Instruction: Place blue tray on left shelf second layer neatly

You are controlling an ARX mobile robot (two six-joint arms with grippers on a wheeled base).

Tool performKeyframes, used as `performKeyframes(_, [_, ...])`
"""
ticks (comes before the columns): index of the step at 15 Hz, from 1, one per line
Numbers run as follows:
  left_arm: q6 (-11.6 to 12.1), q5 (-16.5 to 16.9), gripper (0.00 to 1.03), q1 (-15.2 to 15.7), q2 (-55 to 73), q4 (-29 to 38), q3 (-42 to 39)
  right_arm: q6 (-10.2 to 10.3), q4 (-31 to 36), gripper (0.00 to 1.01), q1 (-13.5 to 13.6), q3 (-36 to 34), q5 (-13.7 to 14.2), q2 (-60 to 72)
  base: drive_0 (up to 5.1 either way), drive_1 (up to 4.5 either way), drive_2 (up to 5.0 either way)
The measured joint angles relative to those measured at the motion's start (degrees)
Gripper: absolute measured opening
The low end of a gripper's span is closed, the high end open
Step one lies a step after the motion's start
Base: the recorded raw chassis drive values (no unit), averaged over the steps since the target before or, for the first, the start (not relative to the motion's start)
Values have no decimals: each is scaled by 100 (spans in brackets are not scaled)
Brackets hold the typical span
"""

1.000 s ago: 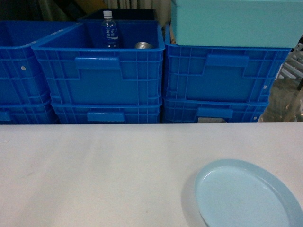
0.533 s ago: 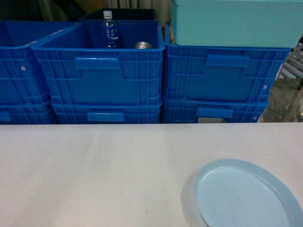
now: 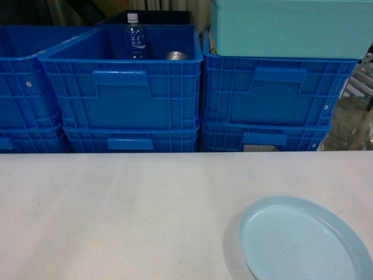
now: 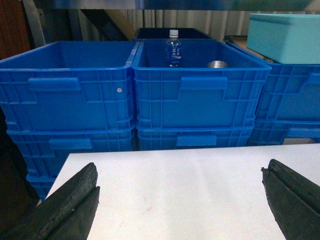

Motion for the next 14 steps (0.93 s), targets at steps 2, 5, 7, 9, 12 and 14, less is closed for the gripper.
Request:
performKeyframes(2, [0,4,98,0,0,2,0,234,669,98,-863,612,-748,1915,0,0,0])
performKeyframes(5, [0,4,98,0,0,4,0,640,704,98,-953,2166,-1886,4343,0,0,0])
performKeyframes(7, [0,4,98,0,0,4,0,984,-186,98,-999,3425,-3209,6559,0,0,0])
performKeyframes(9, [0,2,98,0,0,4,0,691,-15,98,-1060,3853,-3296,7831,0,0,0])
performKeyframes(12, [0,4,98,0,0,4,2,4,680,98,-968,3565,-2892,9165,0,0,0])
performKeyframes(14, [0,4,98,0,0,4,2,-39,1172,98,-809,3462,-2765,9818,0,0,0])
